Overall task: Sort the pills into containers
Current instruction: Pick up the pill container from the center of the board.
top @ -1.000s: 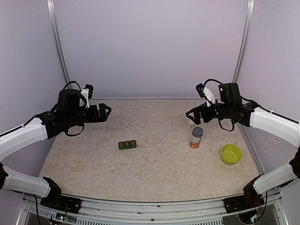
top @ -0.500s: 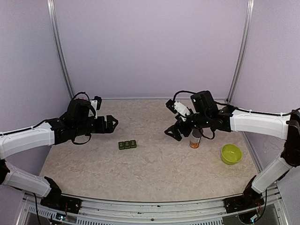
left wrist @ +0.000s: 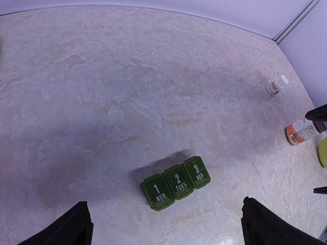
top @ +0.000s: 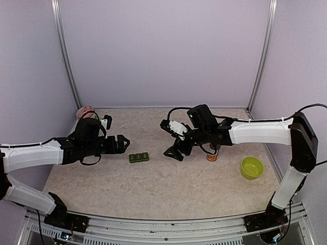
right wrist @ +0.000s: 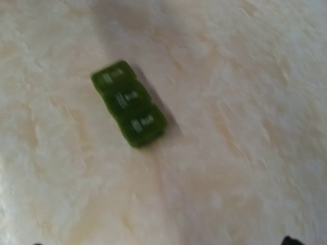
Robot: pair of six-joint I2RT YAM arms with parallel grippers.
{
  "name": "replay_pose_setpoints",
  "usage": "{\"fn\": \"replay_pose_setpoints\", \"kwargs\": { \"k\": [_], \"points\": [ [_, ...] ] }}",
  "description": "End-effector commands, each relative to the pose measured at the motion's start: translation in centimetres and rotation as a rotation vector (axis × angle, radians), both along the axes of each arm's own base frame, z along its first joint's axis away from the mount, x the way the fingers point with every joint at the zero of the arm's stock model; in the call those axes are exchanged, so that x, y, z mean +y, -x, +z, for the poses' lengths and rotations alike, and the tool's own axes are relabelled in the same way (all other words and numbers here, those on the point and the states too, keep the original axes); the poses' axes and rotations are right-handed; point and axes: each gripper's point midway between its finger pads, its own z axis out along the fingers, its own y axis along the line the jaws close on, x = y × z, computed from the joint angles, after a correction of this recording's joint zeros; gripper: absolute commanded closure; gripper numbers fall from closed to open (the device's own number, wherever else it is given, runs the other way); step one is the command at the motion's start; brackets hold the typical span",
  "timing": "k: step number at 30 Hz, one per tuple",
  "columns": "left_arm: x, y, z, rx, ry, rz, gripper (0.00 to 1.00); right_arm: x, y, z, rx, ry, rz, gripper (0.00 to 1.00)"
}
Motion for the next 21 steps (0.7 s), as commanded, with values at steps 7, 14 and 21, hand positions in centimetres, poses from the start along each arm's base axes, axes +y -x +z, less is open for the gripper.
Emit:
{"fn": "replay_pose_setpoints", "kwargs": {
  "k": [7,14,21],
  "points": [
    [-0.4,-0.1,-1.9,0.016,0.065,0.001,0.01,5.4,-0.5,0.4,0.102,-0.099,0.114,0.01],
    [-0.2,-0.1,-2.6,0.037,0.083,-0.003,0.01,6.9,-1.0,-0.9,0.159,-0.1,0.126,0.02],
    [-0.1,0.1,-3.2,0.051,0.085,-0.003,0.01,6.8,-1.4,-1.1,0.138,-0.093,0.115,0.03]
  ]
}}
